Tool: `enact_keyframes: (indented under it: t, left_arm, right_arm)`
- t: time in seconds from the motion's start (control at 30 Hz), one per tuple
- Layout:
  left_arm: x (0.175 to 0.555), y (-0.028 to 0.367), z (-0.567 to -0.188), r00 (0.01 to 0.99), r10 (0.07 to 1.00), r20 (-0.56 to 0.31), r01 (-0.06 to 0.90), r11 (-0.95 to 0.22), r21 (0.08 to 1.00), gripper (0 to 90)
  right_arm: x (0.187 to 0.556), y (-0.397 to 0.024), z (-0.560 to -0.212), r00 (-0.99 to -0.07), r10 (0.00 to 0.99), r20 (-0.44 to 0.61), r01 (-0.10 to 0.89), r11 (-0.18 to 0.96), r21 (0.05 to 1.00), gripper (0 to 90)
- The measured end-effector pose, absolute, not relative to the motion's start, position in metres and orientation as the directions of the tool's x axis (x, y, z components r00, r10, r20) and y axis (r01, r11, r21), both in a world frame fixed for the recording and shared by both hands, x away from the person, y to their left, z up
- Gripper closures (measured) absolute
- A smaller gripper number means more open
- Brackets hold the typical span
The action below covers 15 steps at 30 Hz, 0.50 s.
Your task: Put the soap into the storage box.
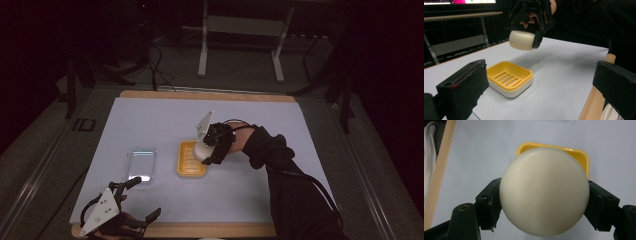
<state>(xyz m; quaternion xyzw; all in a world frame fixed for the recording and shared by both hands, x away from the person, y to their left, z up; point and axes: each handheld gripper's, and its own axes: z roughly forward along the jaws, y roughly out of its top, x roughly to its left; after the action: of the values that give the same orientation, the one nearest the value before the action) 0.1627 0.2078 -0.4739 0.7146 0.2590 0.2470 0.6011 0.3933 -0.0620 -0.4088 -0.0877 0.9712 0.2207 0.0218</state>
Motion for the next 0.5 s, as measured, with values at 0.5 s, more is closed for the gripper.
enact_keyframes:
  t: [0.5]
  left_arm:
    - [0.163,0.208,-0.474,0.748,0.662,0.043,0.072,-0.145,0.987,0.1]
  right_arm:
    - [0.404,-0.044,-0.427,-0.992,-0.098,-0.083,-0.128,0.841,0.526,25.0]
